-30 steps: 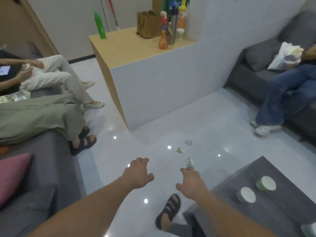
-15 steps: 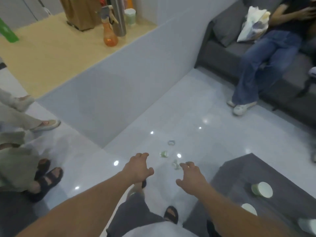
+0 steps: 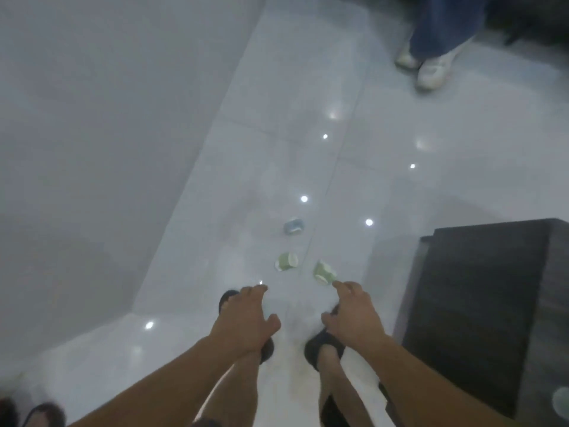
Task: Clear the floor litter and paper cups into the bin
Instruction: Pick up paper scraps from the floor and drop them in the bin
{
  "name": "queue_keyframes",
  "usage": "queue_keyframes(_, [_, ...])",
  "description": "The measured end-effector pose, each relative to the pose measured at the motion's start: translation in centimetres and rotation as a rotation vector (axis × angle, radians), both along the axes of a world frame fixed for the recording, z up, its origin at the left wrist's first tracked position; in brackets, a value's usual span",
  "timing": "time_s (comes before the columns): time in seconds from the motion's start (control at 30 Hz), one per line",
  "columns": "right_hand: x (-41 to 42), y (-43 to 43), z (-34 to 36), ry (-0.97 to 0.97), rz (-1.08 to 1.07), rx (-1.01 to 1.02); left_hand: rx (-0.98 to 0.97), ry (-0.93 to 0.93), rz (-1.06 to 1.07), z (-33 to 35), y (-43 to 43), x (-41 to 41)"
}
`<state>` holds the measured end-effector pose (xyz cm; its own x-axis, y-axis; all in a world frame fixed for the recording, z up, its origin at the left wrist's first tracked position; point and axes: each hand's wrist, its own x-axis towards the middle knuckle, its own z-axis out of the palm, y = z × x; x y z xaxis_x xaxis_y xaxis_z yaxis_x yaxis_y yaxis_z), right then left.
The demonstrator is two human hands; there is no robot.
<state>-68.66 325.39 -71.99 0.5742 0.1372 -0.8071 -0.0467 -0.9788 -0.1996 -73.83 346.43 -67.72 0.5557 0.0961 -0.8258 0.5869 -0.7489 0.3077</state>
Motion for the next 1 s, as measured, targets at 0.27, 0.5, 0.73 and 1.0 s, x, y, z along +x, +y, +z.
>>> queue_keyframes(0.27, [3.3,-3.4,-24.7,-0.027,0.088,-0.081,-0.069,0.008,-0.113,-25.5,-5.0,2.7])
queue_keyframes(0.5, [1.9,-5.5,-37.5,-0.114,-0.052,-0.124,-0.102,0.061,-0.083,-37.1,-7.9,-0.3])
queue_keyframes(0.73, [-0.9,-5.5,-39.4,-0.202,-0.140,0.065,-0.164,0.050,0.159,-37.8,-8.8,-0.8])
queue_keyframes(1.0, [-2.3,-1.8,-32.0,-0.251,0.035,0.514,-0.391,0.076,0.573,-33.6,-6.9,3.1])
